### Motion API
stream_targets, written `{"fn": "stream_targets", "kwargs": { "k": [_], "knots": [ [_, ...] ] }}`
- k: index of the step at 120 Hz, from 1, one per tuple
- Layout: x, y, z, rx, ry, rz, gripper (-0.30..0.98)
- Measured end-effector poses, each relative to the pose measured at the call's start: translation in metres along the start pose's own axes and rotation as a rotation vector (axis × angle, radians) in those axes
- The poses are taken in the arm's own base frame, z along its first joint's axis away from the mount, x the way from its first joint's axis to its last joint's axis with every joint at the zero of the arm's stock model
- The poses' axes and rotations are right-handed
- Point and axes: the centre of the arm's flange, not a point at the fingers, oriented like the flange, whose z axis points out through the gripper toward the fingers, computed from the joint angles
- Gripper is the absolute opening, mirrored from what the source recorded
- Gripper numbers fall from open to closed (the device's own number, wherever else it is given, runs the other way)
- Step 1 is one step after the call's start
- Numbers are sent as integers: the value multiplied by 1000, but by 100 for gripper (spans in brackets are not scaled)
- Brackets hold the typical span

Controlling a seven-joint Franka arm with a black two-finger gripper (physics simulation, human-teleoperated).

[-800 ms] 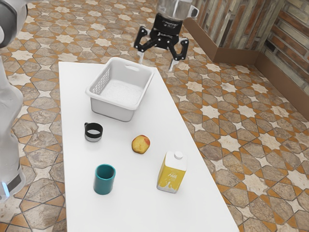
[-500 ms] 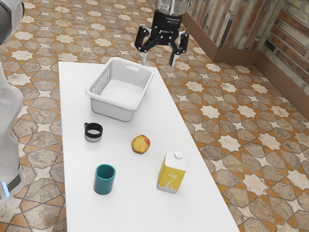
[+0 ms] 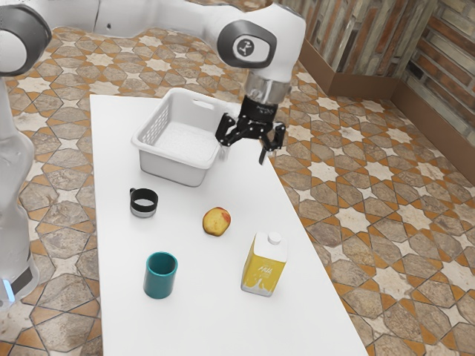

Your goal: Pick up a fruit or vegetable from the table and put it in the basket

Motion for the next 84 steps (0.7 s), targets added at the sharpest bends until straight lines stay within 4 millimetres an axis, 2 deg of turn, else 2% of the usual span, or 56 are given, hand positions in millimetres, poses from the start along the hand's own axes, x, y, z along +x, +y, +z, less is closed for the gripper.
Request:
{"fn": "stream_targets", "kwargs": {
  "k": [10,21,30,59,84],
  "knots": [
    [2,7,11,-47,29,131,69],
    [2,11,45,-43,45,260,69],
    [4,6,65,-57,48,348,69],
    [13,-32,85,-132,61,546,69],
    [11,-22,111,-135,38,633,69]
  ]
}}
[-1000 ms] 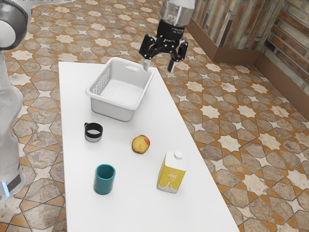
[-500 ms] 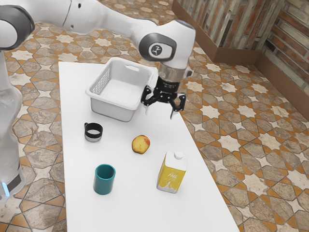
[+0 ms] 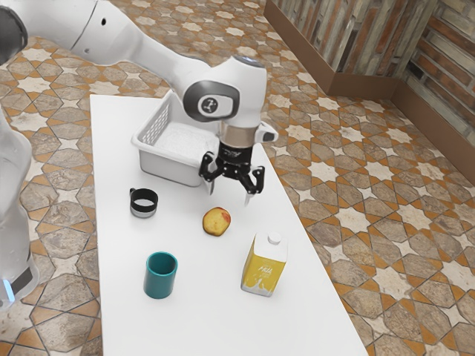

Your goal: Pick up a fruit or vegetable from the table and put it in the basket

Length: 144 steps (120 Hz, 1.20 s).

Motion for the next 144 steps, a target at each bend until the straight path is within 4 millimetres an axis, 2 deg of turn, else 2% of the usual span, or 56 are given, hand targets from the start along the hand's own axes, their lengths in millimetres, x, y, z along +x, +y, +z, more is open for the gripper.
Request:
{"fn": "stream_targets", "kwargs": {
  "k": [22,28,40,62,77,144],
  "knots": [
    [2,3,5,-20,0,61,69],
    [-3,-1,3,-33,-3,75,69],
    [-16,-20,5,-57,-23,79,69],
    [-30,-17,5,-93,-40,99,69],
    [-33,-19,14,-100,-58,94,69],
    [-22,-19,44,-80,-96,46,69]
  ]
}}
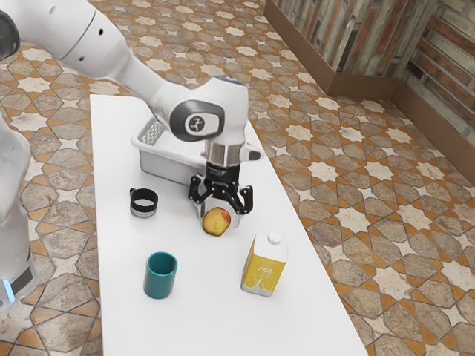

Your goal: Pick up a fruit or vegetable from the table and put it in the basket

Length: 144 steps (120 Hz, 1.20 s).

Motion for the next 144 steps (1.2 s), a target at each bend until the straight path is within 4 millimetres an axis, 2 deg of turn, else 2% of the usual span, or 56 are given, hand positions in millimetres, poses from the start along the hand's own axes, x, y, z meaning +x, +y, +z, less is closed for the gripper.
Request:
{"fn": "stream_targets", "kwargs": {
  "k": [46,71,91,102,120,126,136,144],
  "knots": [
    [2,0,8,12,-10,-16,69],
    [2,0,8,12,-9,-28,51],
    [2,1,6,14,-3,-42,31],
    [1,3,2,7,3,-48,26],
    [-8,19,-44,-65,62,-20,25],
    [-9,28,-70,-92,102,3,24],
    [-2,42,-129,-133,183,27,24],
    [22,24,-167,-138,225,-24,25]
  ]
}}
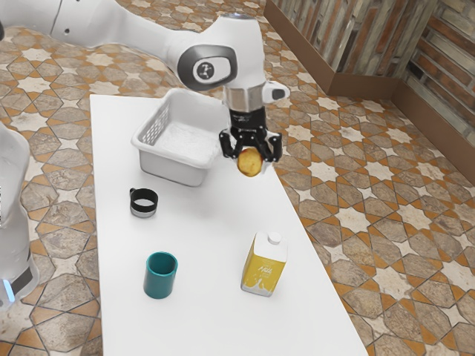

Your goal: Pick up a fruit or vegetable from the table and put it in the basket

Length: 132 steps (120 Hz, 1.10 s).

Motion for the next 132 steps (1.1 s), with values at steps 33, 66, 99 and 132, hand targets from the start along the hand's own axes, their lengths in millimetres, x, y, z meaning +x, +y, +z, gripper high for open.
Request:
{"fn": "stream_targets", "kwargs": {
  "k": [33,66,99,132],
  "knots": [
    [102,-125,-44,115,29,-303,24],
    [167,-150,-36,178,9,-390,24],
    [175,-141,-30,181,-10,-360,52],
    [12,17,-136,3,8,-237,66]
  ]
}}
